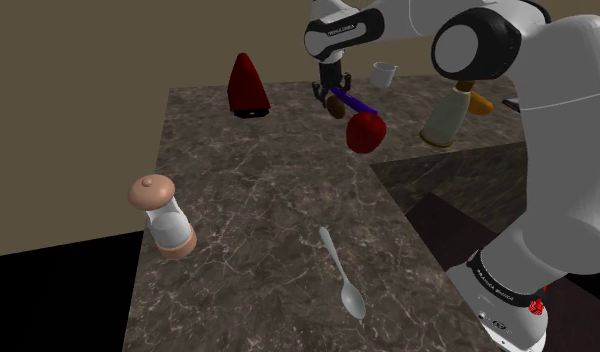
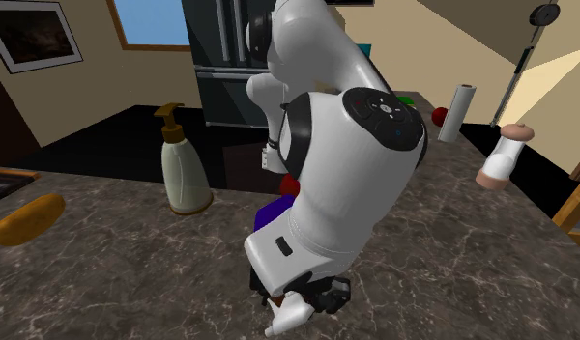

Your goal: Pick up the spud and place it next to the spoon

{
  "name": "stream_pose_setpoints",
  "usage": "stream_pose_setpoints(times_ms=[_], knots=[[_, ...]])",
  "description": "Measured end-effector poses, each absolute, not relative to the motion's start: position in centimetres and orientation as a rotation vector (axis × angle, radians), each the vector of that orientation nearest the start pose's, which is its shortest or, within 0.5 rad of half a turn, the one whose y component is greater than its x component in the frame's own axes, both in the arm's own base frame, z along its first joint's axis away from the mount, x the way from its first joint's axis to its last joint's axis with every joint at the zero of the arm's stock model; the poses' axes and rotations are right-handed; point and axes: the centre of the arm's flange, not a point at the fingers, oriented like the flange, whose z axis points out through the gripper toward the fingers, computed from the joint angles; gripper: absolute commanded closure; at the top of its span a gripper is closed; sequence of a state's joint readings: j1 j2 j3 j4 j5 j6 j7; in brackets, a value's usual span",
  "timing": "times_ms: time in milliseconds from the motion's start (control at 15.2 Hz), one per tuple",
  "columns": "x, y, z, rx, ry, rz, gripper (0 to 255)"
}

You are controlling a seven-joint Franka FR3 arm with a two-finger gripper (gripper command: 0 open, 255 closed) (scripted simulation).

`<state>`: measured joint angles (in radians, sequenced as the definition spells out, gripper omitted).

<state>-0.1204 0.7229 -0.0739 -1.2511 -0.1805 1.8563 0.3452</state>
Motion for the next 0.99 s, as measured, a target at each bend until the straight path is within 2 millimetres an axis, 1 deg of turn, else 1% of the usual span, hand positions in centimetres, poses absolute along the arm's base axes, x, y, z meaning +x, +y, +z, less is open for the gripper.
stream_pose_setpoints(times_ms=[660, 990], knots=[[71.8, -14.1, 32.7, -3.275, 0.769, 0.174, 255], [71.7, -14.0, 35.0, -3.274, 0.768, 0.178, 255]])
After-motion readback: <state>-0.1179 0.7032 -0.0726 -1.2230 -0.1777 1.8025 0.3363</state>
